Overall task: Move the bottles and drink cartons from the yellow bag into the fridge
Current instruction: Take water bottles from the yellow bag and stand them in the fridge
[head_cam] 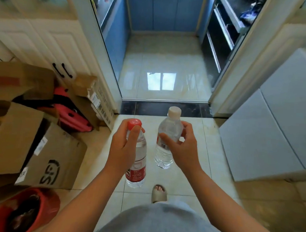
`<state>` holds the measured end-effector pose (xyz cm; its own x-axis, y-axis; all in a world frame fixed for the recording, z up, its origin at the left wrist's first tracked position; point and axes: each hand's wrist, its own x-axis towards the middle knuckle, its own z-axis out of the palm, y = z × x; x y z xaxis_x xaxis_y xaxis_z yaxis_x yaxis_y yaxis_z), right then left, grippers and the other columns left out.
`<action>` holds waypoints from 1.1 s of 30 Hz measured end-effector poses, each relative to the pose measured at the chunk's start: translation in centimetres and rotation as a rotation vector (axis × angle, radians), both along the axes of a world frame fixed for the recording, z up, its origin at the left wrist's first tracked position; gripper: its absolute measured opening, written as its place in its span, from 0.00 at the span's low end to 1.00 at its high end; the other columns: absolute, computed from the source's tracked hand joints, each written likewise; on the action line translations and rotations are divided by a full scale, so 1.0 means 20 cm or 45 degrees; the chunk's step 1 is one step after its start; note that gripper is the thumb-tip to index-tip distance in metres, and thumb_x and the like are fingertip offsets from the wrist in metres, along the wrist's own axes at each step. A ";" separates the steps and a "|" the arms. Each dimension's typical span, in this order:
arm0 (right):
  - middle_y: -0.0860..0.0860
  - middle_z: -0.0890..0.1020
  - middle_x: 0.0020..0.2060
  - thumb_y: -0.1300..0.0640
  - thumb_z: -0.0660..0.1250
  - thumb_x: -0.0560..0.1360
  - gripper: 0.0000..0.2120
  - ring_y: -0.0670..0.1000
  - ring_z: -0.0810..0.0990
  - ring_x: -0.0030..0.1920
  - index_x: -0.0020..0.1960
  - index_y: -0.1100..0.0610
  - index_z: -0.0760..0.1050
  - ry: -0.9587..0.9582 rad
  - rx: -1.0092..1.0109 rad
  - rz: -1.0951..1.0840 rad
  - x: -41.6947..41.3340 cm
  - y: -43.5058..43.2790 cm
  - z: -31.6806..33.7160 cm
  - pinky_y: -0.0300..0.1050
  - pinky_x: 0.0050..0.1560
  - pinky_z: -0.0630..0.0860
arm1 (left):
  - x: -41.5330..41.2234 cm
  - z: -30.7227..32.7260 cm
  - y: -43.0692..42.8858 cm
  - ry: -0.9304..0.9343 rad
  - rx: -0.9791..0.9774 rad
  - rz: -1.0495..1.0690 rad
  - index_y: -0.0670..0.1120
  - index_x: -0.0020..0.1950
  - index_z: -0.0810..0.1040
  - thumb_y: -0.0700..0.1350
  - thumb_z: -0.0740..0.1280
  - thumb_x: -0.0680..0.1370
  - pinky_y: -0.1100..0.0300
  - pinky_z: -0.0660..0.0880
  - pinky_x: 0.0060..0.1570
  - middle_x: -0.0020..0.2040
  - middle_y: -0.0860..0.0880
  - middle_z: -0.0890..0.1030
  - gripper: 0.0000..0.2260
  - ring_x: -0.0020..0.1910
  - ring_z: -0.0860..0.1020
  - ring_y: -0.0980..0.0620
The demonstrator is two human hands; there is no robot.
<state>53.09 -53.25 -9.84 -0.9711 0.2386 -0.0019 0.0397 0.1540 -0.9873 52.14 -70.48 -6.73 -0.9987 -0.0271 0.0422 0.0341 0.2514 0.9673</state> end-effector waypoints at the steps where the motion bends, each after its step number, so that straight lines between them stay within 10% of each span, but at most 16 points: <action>1: 0.38 0.75 0.55 0.34 0.71 0.62 0.33 0.42 0.78 0.56 0.62 0.45 0.66 0.011 0.002 0.010 -0.11 0.01 0.00 0.28 0.45 0.76 | -0.08 0.02 0.02 0.007 0.010 0.025 0.50 0.51 0.76 0.62 0.57 0.77 0.46 0.79 0.52 0.43 0.53 0.82 0.18 0.46 0.81 0.50; 11: 0.43 0.78 0.55 0.41 0.76 0.64 0.31 0.47 0.78 0.58 0.63 0.48 0.69 -0.002 0.012 -0.114 -0.77 0.33 -0.01 0.42 0.55 0.79 | -0.91 0.03 0.31 0.109 0.091 -0.078 0.51 0.51 0.76 0.59 0.59 0.78 0.62 0.76 0.45 0.42 0.55 0.82 0.14 0.42 0.81 0.54; 20: 0.43 0.79 0.55 0.52 0.77 0.70 0.26 0.46 0.78 0.58 0.63 0.49 0.71 -0.065 0.062 -0.570 -1.25 0.83 0.00 0.44 0.58 0.78 | -1.72 -0.02 0.88 0.103 0.110 -0.509 0.47 0.55 0.74 0.62 0.58 0.78 0.38 0.79 0.48 0.46 0.47 0.82 0.19 0.45 0.82 0.43; 33: 0.46 0.82 0.49 0.53 0.78 0.68 0.24 0.48 0.83 0.50 0.60 0.49 0.74 0.126 0.051 -1.446 -1.31 1.50 0.20 0.44 0.50 0.81 | -2.18 0.19 2.08 0.209 0.270 -1.326 0.46 0.51 0.77 0.55 0.58 0.78 0.46 0.78 0.44 0.42 0.50 0.82 0.14 0.42 0.81 0.48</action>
<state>26.85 -23.15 -5.75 -0.1894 0.9777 0.0903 0.0983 0.1104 -0.9890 8.55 -28.79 -2.85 -0.5174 0.8113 0.2722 0.2679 -0.1485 0.9519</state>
